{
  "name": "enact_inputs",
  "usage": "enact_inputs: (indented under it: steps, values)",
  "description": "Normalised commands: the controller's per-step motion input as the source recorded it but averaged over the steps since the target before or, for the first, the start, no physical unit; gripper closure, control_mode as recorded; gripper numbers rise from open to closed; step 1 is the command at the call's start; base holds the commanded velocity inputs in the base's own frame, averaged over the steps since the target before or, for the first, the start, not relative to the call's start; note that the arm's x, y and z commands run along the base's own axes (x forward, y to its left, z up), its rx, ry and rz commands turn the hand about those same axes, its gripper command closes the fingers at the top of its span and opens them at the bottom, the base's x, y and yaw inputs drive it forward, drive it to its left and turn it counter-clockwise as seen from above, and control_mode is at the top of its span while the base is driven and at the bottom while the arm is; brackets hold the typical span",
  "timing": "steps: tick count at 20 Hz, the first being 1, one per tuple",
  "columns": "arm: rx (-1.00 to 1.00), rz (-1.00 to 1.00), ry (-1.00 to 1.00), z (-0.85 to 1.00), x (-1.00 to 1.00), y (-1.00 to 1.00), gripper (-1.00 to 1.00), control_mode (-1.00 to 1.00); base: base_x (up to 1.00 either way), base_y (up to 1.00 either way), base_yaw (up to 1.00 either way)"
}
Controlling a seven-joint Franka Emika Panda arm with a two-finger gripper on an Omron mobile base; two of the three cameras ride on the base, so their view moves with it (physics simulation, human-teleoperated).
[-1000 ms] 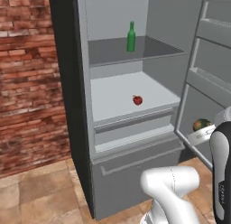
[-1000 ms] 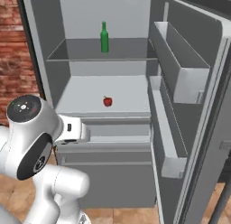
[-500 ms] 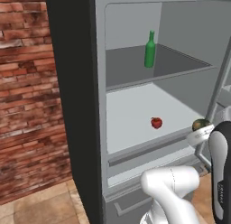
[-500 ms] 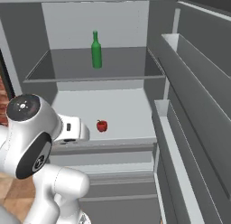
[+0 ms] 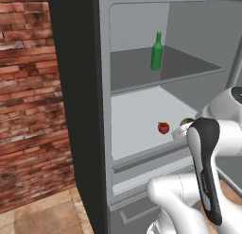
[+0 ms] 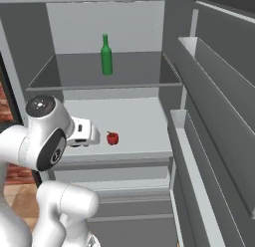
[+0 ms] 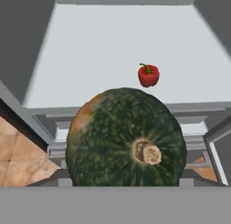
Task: Place the beer on the top shelf of the fridge to keep it out of children's reach, and place the bell pepper and squash on lower shelves for easy access.
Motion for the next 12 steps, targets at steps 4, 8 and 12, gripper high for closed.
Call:
enact_inputs:
  steps: [4, 8, 12]
  values:
    - [0.00, 0.00, 0.00, -0.48, 0.69, 0.01, 1.00, -1.00, 0.00, 0.00, 0.00]
    - [0.00, 0.00, 0.00, -0.55, 0.70, 0.00, 1.00, -1.00, 0.00, 0.00, 0.00]
    - [0.00, 0.00, 0.00, -0.56, 0.74, 0.00, 1.00, -1.00, 0.00, 0.00, 0.00]
